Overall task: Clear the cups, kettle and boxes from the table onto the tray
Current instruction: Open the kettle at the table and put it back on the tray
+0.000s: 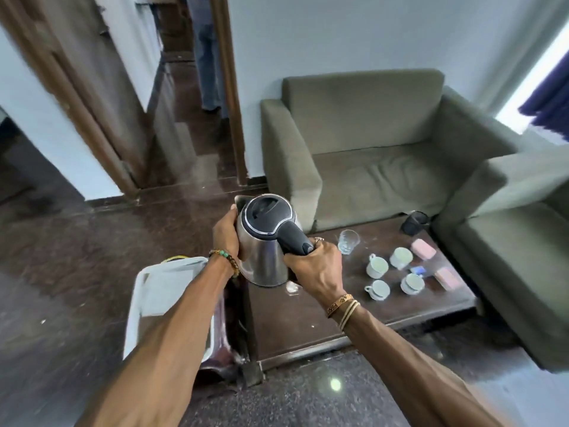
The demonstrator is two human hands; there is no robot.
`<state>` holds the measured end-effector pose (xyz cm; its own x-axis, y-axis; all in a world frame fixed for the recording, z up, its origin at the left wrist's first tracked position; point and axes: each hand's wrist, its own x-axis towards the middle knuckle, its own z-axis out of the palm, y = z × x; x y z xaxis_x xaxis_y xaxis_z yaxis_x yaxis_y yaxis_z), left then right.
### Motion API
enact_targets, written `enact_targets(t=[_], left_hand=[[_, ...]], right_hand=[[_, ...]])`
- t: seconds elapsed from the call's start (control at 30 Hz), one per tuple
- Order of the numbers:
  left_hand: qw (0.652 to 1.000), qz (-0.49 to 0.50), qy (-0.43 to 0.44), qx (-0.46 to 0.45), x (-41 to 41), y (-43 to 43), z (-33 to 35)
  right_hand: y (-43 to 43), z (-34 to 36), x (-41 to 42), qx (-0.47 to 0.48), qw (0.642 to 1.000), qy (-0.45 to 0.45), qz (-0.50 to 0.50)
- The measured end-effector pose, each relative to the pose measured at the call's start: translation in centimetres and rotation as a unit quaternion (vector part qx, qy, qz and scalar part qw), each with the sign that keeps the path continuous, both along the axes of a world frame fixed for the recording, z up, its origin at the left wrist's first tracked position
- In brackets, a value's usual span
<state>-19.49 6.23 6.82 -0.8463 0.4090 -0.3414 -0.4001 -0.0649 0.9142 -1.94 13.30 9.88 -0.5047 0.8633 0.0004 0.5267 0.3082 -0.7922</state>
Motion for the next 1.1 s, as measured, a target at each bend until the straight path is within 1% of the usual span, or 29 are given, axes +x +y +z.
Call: enact_targets(t=[0.1,0.17,0.37,0.5,0.67,0.83,0.9,0.97,1.03,1.1], left_hand=[[1.0,-0.029,-0.002,-0.003,4.5,4.5,-0.2],[0.999,-0.031,-0.007,0.004,5.7,5.9,-0.4],[0.997,-0.066,-0.028,0.017,14.6,13.9,-0.1],[0.996,-0.084,-0.013,0.013,18.4,18.6,0.0],[0.99,-0.139,0.013,-0.008,21.5,23.7,-0.9],[0.988,-0.154,0.015,-0.027,24.5,29.4,-2.6],[0.983,-0.18,0.016,-0.04,25.1,31.7,-3.4],[0.98,-0.196,0.018,-0.035,25.7,34.0,-4.2],[0.977,-0.209,0.003,-0.03,26.2,36.0,-4.7],[0.972,-0.234,-0.019,-0.024,26.5,37.8,-5.3]], right_hand=[[3.7,-0.2,5.0,0.007,1.0,0.004,-0.031],[4.5,-0.2,6.4,0.004,1.0,0.006,-0.03],[11.0,0.1,15.7,-0.003,0.998,0.021,-0.064],[14.4,0.6,20.1,-0.004,0.995,0.021,-0.097],[18.0,-0.1,23.6,-0.029,0.99,0.032,-0.137],[22.0,-1.4,26.1,-0.021,0.986,0.01,-0.167],[23.8,-1.9,26.7,-0.021,0.981,0.003,-0.191],[25.8,-2.6,27.1,-0.028,0.979,-0.002,-0.204],[27.6,-3.1,27.4,-0.027,0.977,-0.02,-0.209],[29.2,-3.4,27.6,-0.036,0.976,-0.019,-0.214]])
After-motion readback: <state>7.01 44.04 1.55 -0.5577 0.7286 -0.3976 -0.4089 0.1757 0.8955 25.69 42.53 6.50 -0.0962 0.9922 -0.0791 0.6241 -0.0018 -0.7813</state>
